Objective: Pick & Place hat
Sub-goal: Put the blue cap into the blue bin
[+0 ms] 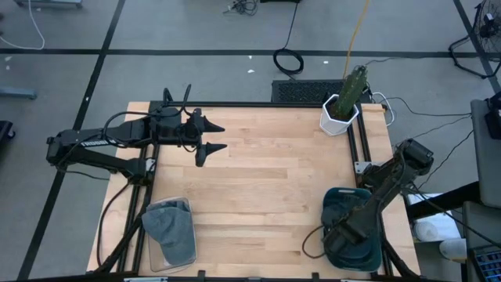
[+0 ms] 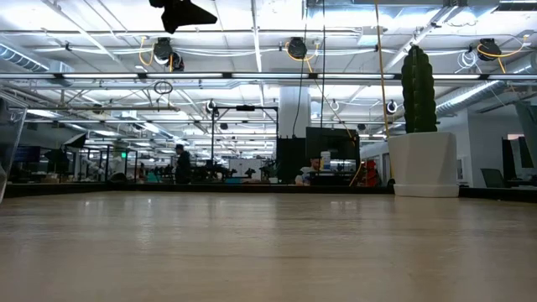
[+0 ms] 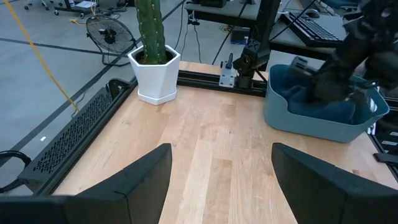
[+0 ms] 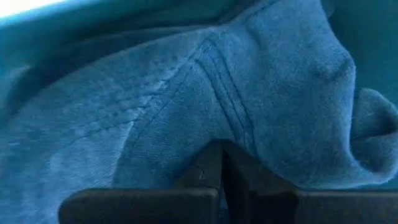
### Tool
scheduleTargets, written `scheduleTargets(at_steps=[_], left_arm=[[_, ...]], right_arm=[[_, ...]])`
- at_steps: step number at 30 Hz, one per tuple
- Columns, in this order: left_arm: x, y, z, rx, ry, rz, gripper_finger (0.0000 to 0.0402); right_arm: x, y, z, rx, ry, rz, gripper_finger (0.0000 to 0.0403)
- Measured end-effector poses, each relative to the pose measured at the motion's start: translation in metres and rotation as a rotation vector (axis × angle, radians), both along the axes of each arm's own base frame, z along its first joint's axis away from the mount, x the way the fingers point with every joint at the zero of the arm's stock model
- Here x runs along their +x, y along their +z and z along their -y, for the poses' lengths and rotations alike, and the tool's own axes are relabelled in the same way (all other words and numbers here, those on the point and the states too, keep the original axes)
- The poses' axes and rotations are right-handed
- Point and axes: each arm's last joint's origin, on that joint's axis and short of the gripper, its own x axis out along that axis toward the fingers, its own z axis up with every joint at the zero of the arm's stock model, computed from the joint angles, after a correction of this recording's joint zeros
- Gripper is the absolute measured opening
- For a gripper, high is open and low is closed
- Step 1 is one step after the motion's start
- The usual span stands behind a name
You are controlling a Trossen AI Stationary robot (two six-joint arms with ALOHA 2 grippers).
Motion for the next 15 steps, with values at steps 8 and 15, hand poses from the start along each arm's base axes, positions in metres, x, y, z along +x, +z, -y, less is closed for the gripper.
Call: scheduleTargets(at_steps=[8,15], left_arm=[[0.0,0.0,0.0,0.0,0.0,0.0,0.028],[0.0,0.0,0.0,0.0,0.0,0.0,0.028]], right_arm=[[-0.002,-0.011,0.007,0.002,-0.052,-0.053,0.0],[0.001,0.043,0.004,-0.072,-0.039,-0.007,0.0]])
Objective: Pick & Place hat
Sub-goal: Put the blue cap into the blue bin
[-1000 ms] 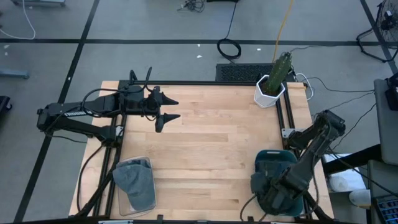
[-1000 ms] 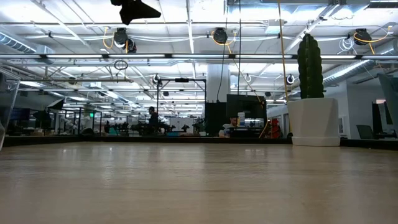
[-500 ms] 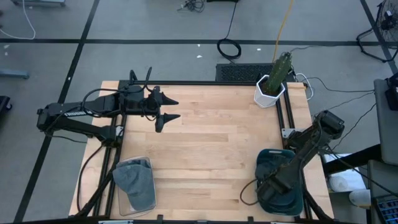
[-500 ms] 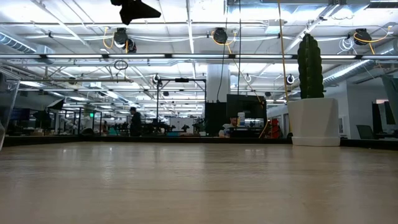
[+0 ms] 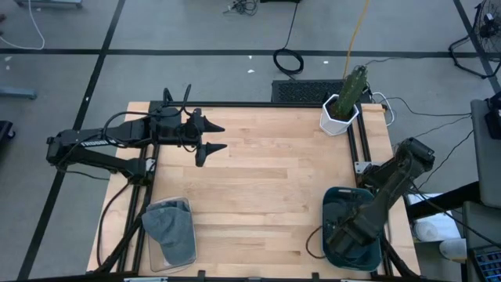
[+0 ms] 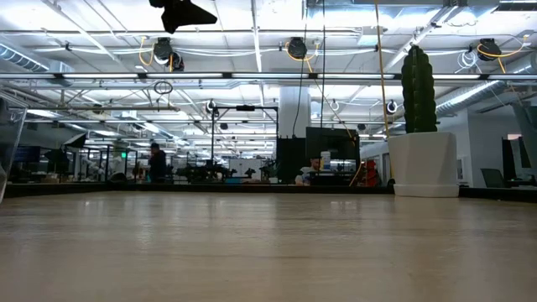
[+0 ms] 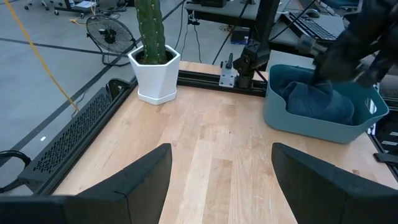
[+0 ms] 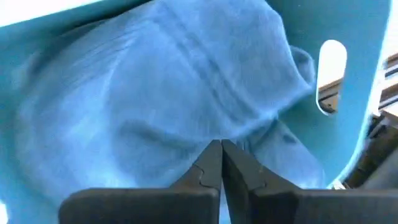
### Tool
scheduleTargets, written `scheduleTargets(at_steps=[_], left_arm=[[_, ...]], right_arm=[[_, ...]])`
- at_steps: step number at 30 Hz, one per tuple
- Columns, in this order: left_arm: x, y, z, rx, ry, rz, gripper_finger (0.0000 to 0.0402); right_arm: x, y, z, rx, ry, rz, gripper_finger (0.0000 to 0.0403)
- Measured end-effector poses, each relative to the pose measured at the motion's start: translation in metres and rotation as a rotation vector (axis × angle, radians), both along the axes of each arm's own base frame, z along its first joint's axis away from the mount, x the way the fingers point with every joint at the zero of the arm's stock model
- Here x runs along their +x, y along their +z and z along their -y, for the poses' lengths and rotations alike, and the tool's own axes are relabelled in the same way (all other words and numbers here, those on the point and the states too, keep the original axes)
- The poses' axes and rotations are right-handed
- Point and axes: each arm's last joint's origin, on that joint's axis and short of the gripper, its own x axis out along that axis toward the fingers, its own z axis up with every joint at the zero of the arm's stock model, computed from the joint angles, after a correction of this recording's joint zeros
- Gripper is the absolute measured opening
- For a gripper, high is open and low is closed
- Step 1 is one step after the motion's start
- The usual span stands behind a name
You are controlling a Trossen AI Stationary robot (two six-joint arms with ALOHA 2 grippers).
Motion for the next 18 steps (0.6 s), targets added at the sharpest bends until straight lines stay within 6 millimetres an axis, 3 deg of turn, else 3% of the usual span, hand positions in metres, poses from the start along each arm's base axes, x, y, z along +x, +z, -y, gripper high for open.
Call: scheduleTargets(at_steps=[5,9,13,18], left_arm=[[0.0,0.0,0.0,0.0,0.0,0.0,0.028],[0.0,0.0,0.0,0.0,0.0,0.0,0.028],[0.0,0.0,0.0,0.0,0.0,0.0,0.028],[0.0,0.0,0.0,0.0,0.0,0.0,0.028]], right_arm=[[-0.004,0.041,-0.019,0.154,0.038,0.1,0.0],[-0.005,0.047,-0.04,0.332,0.011,0.197,0.0],[-0.009,0.028,-0.049,0.37,0.079,0.212,0.0],[-0.021,-0.017,-0.03,0.198,0.08,0.085,0.0]])
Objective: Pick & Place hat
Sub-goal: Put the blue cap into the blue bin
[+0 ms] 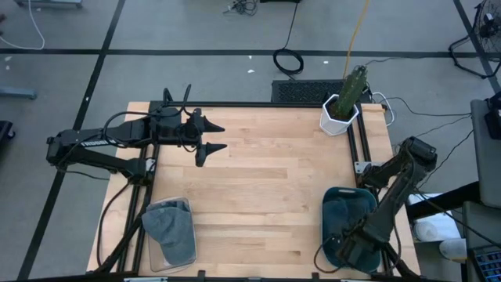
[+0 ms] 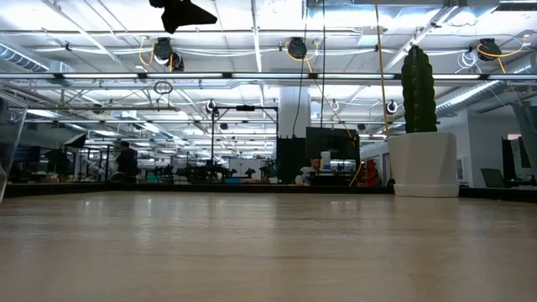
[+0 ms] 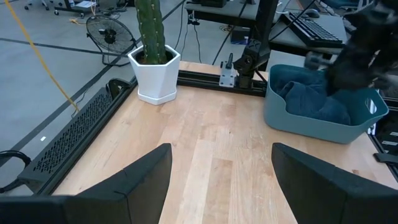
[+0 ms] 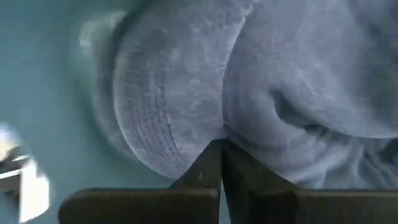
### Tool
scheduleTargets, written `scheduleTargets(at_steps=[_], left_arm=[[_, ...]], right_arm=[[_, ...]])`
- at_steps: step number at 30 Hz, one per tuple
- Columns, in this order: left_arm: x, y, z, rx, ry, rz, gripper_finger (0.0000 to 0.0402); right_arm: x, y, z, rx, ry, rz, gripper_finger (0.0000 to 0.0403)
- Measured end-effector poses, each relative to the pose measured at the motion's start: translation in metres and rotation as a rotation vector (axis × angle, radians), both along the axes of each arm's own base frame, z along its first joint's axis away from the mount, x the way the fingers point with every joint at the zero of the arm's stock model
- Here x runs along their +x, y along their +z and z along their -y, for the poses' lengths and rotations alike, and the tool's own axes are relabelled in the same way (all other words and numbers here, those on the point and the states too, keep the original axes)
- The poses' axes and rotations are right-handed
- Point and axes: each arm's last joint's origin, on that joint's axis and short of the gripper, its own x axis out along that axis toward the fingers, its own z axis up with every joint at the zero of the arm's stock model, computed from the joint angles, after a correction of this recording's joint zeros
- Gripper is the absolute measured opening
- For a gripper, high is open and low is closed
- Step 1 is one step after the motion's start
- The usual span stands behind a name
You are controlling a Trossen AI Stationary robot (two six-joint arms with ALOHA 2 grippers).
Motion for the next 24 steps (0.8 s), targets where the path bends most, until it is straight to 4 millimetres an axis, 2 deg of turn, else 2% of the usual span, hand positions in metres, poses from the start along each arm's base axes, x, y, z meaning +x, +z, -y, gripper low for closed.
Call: scheduleTargets(at_steps=[2,6,9,11,15,19,24], left_arm=[[0.0,0.0,0.0,0.0,0.0,0.0,0.028],[0.0,0.0,0.0,0.0,0.0,0.0,0.028],[0.0,0.0,0.0,0.0,0.0,0.0,0.028],[0.0,0.0,0.0,0.0,0.0,0.0,0.028],[0.0,0.0,0.0,0.0,0.0,0.0,0.028],[0.0,0.0,0.0,0.0,0.0,0.0,0.028],[0.0,0.0,0.0,0.0,0.0,0.0,0.028]], right_arm=[[-0.004,-0.019,0.005,-0.013,0.003,-0.024,0.0],[-0.01,-0.055,0.01,0.089,0.027,-0.081,0.0],[-0.012,-0.075,0.01,0.169,0.002,-0.097,0.0],[-0.013,-0.081,0.011,0.21,-0.019,-0.127,0.0],[-0.012,-0.077,0.009,0.241,-0.051,-0.146,0.0],[-0.009,-0.059,0.005,0.288,-0.054,-0.111,0.0],[-0.008,-0.017,0.005,0.333,-0.104,-0.024,0.0]])
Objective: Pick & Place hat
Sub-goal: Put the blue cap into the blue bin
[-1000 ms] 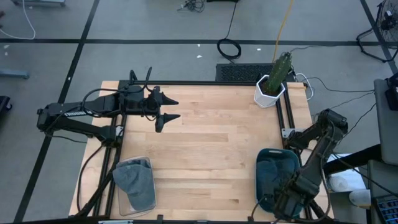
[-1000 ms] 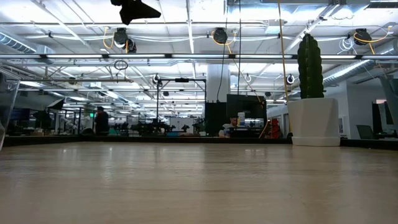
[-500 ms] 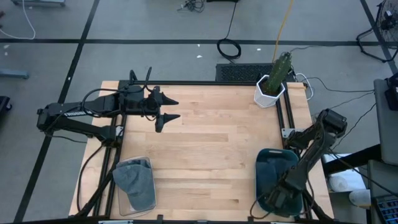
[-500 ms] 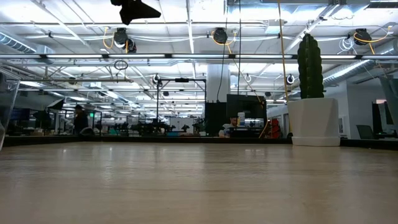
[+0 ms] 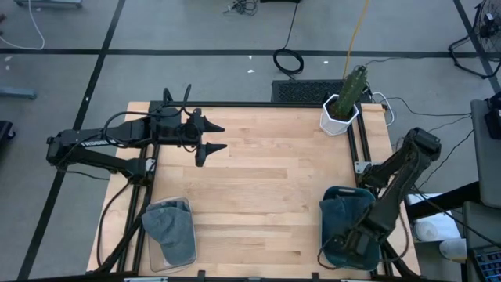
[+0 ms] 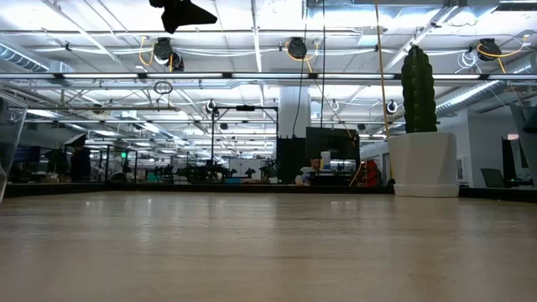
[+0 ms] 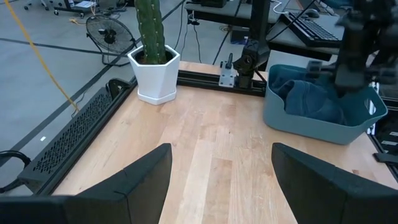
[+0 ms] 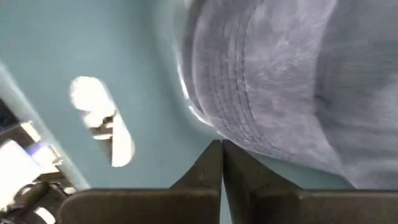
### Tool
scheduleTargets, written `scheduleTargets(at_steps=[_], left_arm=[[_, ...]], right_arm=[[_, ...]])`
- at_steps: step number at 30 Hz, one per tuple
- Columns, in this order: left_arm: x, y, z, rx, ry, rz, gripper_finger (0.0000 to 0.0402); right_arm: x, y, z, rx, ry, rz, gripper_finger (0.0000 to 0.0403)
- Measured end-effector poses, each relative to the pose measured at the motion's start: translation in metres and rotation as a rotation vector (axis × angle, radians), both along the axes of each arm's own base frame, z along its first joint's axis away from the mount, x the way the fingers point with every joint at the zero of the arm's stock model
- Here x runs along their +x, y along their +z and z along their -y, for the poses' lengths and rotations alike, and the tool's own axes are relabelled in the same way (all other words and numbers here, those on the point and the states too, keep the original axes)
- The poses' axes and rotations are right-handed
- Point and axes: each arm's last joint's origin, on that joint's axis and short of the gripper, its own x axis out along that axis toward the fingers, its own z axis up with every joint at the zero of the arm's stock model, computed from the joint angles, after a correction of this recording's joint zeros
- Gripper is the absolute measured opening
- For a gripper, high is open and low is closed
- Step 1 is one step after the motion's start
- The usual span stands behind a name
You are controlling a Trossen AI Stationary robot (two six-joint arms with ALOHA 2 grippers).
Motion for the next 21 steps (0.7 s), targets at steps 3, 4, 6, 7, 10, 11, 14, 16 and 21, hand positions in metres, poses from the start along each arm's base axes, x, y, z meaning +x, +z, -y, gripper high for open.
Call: scheduleTargets(at_steps=[3,4,6,7,10,11,14,16,21], left_arm=[[0.0,0.0,0.0,0.0,0.0,0.0,0.028],[0.0,0.0,0.0,0.0,0.0,0.0,0.028],[0.0,0.0,0.0,0.0,0.0,0.0,0.028],[0.0,0.0,0.0,0.0,0.0,0.0,0.028],[0.0,0.0,0.0,0.0,0.0,0.0,0.028],[0.0,0.0,0.0,0.0,0.0,0.0,0.028],[0.0,0.0,0.0,0.0,0.0,0.0,0.028],[0.0,0.0,0.0,0.0,0.0,0.0,0.028],[0.0,0.0,0.0,0.0,0.0,0.0,0.028]], right_arm=[[0.0,0.026,0.004,-0.029,-0.024,0.09,0.0],[0.0,0.034,0.006,-0.045,-0.027,0.137,0.0],[0.001,0.042,0.01,-0.079,-0.031,0.231,0.0],[0.001,0.043,0.011,-0.099,-0.029,0.265,0.0],[0.003,0.036,0.012,-0.165,0.008,0.307,0.0],[0.003,0.031,0.012,-0.179,0.02,0.296,0.0],[0.0,0.007,0.015,-0.214,0.044,0.24,0.0],[-0.003,-0.009,0.018,-0.219,0.049,0.224,0.0],[-0.011,-0.053,0.028,-0.208,0.027,0.201,0.0]])
